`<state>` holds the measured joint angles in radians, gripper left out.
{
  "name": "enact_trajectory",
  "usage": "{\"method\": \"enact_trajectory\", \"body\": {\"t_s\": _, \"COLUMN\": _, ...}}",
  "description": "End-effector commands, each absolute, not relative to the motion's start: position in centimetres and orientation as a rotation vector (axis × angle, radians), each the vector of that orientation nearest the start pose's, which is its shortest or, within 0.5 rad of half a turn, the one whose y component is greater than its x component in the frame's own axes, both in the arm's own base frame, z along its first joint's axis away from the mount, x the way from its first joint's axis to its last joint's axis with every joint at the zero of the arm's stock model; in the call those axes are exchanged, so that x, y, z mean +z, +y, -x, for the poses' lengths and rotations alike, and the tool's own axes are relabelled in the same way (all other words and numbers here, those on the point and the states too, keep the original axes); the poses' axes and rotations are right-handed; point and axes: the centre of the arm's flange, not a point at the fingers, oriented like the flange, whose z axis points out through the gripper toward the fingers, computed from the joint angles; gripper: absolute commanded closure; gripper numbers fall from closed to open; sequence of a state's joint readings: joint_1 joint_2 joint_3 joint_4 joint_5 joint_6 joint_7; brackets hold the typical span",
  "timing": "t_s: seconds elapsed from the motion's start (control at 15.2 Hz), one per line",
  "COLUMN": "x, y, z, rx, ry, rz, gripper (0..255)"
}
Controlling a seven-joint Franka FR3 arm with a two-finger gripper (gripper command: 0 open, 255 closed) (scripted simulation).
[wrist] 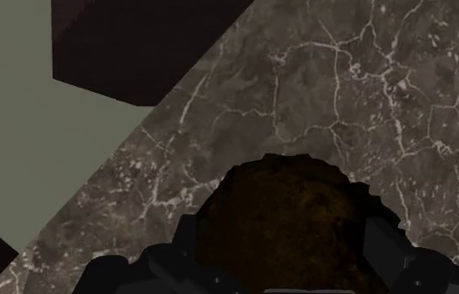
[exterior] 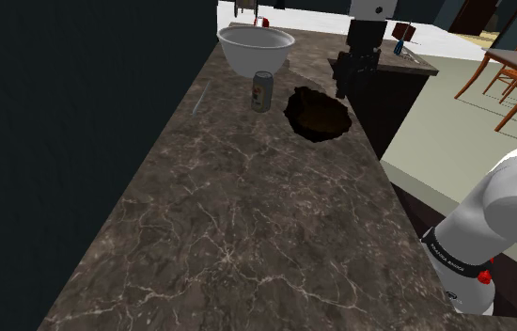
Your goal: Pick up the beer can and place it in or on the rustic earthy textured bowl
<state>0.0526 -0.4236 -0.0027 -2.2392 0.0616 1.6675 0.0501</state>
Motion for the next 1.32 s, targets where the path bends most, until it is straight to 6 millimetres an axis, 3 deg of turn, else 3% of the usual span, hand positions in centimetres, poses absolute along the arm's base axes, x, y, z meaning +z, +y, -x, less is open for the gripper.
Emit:
{"method": "enact_trajectory", "body": {"t_s": 0.0, "x": 51.9, "y": 3.6, "z": -43.2, "rx": 0.208, "ry": 0.009, "rz": 3.085, "gripper": 0}}
{"method": "enact_trajectory", "body": {"t_s": 1.25, "x": 51.1, "y": 10.4, "z": -65.0, "rx": -0.010, "ry": -0.061, "rz": 3.141, "gripper": 0}}
